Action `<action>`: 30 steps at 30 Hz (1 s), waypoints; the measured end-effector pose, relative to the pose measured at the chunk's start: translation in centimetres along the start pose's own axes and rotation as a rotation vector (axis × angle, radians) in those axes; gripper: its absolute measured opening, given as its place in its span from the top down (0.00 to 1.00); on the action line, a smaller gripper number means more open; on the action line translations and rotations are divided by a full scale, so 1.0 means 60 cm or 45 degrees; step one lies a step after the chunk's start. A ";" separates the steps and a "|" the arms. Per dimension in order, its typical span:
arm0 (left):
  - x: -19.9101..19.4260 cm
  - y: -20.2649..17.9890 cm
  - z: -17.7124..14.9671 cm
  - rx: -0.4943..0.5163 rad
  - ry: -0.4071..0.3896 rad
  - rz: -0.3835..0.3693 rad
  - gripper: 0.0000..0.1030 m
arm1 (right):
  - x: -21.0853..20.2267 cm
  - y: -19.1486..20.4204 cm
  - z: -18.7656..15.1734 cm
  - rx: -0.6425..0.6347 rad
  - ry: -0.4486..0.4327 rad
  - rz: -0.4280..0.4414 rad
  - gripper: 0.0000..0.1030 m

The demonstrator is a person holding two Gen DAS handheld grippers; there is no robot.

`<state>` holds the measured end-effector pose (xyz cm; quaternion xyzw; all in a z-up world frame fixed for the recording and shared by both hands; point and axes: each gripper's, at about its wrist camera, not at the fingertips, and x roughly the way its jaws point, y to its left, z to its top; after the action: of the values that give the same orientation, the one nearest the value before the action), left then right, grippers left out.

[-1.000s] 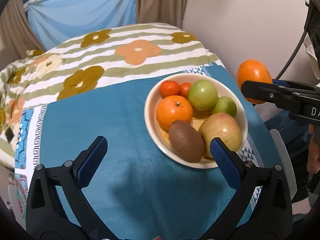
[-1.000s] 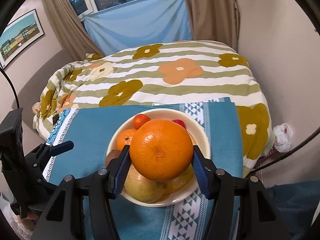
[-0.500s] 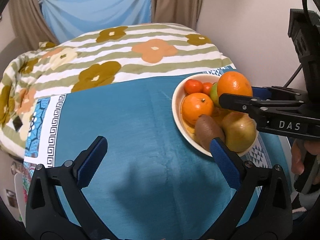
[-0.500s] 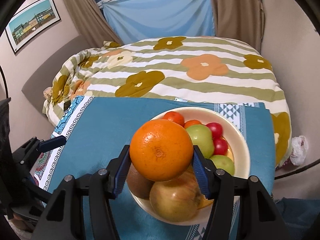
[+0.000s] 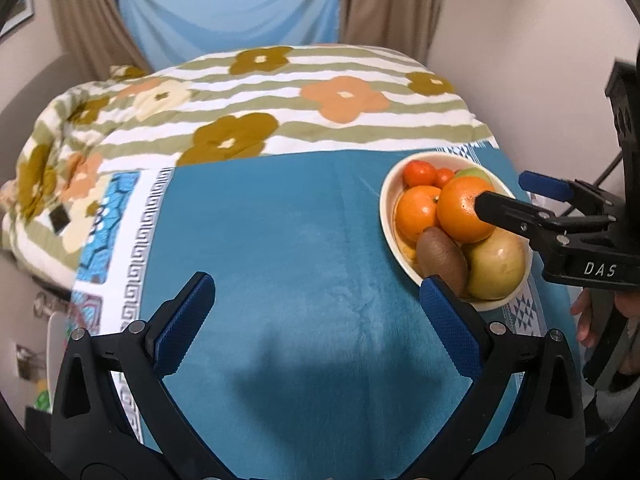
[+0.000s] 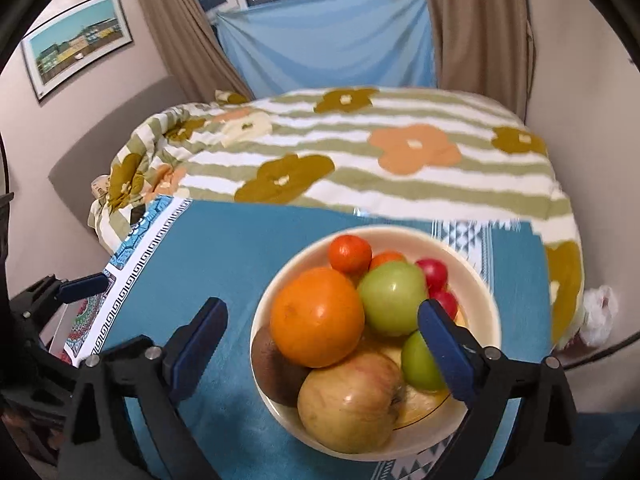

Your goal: Organize fruits

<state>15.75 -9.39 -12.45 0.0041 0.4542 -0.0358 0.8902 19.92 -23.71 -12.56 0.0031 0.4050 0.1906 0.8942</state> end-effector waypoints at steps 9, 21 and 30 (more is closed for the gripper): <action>-0.076 0.020 -0.009 -0.005 -0.069 0.008 0.00 | -0.064 0.019 0.008 0.015 -0.070 -0.029 0.08; -0.228 0.082 -0.011 -0.020 -0.249 0.001 0.00 | -0.223 0.115 0.000 0.104 -0.202 -0.204 0.08; -0.325 0.143 -0.056 -0.069 -0.344 0.072 0.00 | -0.296 0.206 -0.037 0.151 -0.226 -0.297 0.07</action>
<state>2.21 0.48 1.14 -0.0119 0.3307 0.0011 0.9436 3.47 -18.66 0.79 0.0258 0.3324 0.0601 0.9409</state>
